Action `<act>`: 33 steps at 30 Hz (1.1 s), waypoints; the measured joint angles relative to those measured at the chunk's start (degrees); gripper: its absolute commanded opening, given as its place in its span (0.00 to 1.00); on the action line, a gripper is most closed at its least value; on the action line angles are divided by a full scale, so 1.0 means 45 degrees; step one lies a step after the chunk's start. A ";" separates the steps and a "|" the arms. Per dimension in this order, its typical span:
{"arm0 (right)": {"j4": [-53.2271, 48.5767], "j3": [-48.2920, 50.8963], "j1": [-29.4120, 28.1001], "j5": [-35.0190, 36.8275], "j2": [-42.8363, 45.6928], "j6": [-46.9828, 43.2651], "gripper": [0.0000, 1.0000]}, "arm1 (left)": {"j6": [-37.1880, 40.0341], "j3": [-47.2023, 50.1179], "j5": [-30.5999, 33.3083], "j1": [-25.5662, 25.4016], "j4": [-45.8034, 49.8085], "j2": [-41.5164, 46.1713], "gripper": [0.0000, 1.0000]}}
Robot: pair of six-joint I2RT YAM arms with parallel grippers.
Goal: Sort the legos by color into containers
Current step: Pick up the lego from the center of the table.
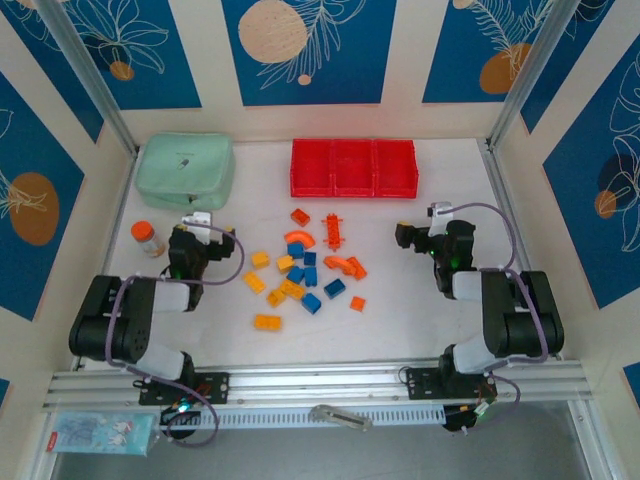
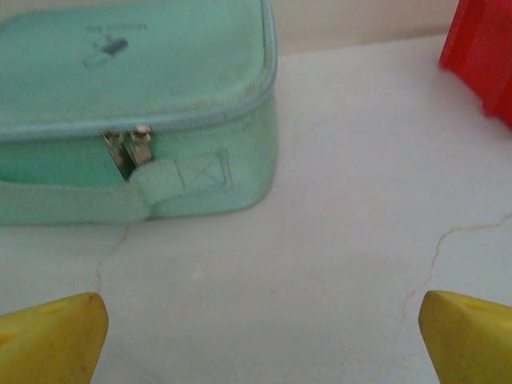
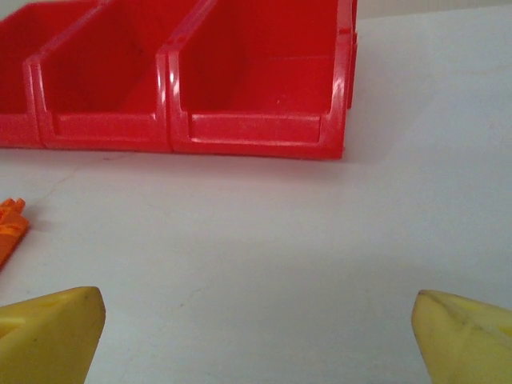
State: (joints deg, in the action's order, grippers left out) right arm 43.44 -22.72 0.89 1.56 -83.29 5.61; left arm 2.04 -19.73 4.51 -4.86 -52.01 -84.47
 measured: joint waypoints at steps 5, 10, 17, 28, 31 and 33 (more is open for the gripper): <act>-0.0928 -0.0024 0.0024 0.0121 0.1967 0.0204 0.99 | -0.0029 0.0209 0.0058 0.0000 0.0593 0.1724 0.99; -0.2526 -0.0505 0.0491 -0.0034 0.3619 0.1234 0.99 | -0.0544 -0.0063 0.0316 0.0000 0.2681 0.3793 0.99; -0.6785 -0.2783 0.1146 0.0612 0.4799 0.4420 0.99 | -0.2934 -0.0714 0.1005 0.0010 0.5319 0.6387 0.99; -1.0948 -0.3696 0.0709 0.0243 0.4362 0.6237 0.99 | -0.5799 -0.1112 0.0845 0.0034 0.9889 0.8393 0.99; -1.1992 -0.4473 -0.0044 0.0214 0.4279 0.6139 0.99 | -0.6411 -0.1501 -0.0083 0.0034 1.1079 0.8578 0.99; -1.2798 -0.5066 -0.0641 0.0214 0.4211 0.5994 0.99 | -0.6853 -0.1758 -0.0918 0.0015 1.1730 0.8592 0.99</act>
State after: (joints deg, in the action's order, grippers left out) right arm -14.15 -45.52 -2.00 2.52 -64.34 32.58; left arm -28.80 -27.64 0.38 -4.80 0.78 -45.80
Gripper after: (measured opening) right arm 0.990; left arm 0.994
